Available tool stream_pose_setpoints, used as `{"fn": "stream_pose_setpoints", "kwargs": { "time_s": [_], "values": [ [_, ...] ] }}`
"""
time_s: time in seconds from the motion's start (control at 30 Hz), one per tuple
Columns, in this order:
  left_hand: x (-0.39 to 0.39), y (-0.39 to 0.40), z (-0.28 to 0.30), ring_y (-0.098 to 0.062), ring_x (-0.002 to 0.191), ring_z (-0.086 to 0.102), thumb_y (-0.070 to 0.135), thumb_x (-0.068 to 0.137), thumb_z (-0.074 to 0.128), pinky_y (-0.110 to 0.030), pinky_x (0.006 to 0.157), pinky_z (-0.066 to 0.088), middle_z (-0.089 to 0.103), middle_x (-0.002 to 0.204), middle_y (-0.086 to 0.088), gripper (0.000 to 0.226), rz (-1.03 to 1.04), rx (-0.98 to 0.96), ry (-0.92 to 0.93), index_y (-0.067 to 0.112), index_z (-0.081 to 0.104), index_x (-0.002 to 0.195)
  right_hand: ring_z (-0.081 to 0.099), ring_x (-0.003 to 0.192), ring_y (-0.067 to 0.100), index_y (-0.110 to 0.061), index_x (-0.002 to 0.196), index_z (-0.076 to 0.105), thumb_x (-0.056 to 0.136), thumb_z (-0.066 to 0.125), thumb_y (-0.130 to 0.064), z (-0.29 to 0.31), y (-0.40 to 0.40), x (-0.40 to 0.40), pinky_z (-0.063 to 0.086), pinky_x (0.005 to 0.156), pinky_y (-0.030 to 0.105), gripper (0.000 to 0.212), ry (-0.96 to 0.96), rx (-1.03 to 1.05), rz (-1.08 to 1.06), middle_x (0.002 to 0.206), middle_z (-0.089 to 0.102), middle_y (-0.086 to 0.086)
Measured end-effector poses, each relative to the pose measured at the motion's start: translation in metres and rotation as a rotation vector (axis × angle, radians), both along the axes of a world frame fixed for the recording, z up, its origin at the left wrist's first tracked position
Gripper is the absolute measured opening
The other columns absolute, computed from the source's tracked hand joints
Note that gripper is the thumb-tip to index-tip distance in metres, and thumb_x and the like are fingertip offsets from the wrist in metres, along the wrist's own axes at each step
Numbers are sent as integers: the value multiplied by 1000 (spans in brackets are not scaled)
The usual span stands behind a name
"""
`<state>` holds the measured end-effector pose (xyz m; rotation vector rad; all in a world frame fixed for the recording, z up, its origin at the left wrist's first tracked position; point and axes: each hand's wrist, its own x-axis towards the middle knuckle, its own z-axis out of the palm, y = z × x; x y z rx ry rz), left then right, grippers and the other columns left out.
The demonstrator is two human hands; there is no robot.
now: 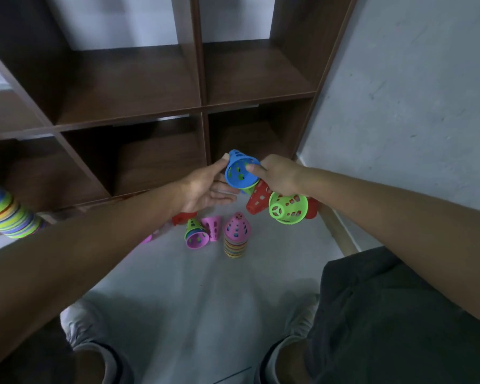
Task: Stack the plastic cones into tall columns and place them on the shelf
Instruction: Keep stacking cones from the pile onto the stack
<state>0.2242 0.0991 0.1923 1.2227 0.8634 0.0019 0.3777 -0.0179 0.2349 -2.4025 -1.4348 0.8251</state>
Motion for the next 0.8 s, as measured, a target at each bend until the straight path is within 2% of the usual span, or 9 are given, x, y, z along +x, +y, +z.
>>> {"fn": "stream_pose_setpoints", "kwargs": {
  "time_s": [0.13,0.27,0.33,0.4,0.5,0.6,0.7,0.8],
  "values": [
    [-1,4,14,-29,115,61,67,95,48,-41,93,56,65,122,-12,65,37,-67,-14,14,61,130,40,51,16,-15,68,45,106,36,-49,6,3,-5,34,54,29,51,-29,-5,37,58,40,2],
    [-4,3,21,-21,103,70,53,94,62,-38,92,56,71,112,-7,45,56,29,-76,15,68,116,42,53,18,-16,69,45,106,42,-46,20,-1,-18,33,54,31,47,-89,-26,92,59,42,3],
    [-6,3,19,-22,102,72,46,93,67,-39,93,57,73,113,-8,41,65,35,-117,14,68,117,44,55,19,-16,70,46,103,46,-49,23,-9,-23,34,57,32,47,-136,-45,123,61,45,4],
    [-6,3,16,-22,100,74,43,92,70,-41,94,58,74,113,-8,41,46,77,-145,13,68,119,50,60,22,-11,76,58,94,56,-59,24,-20,-24,39,62,34,51,-161,-83,116,64,51,6],
    [-5,4,6,-21,97,73,41,89,75,-42,94,58,74,110,-9,40,73,255,-124,12,69,116,65,81,28,-3,100,71,82,64,-70,24,-39,-17,54,78,36,70,-293,-206,93,88,69,13],
    [-7,3,-9,-19,93,67,27,84,81,-36,86,56,71,103,-12,35,23,494,-92,5,70,109,66,98,31,-5,105,72,77,73,-66,20,-57,-4,54,90,40,67,-356,-216,23,110,69,15],
    [-5,0,-23,-12,85,64,20,81,84,-27,78,53,69,96,-5,30,-67,691,-79,8,70,105,64,104,23,-15,110,73,76,83,-50,17,-70,-3,49,90,28,51,-270,-160,-59,110,64,3],
    [-2,-7,-39,-13,88,64,18,78,86,-30,76,52,69,96,1,31,-170,903,-74,12,71,105,62,94,15,-19,107,74,74,87,-41,6,-76,-14,41,78,21,42,-186,-97,-44,100,62,-3]
  ]
}}
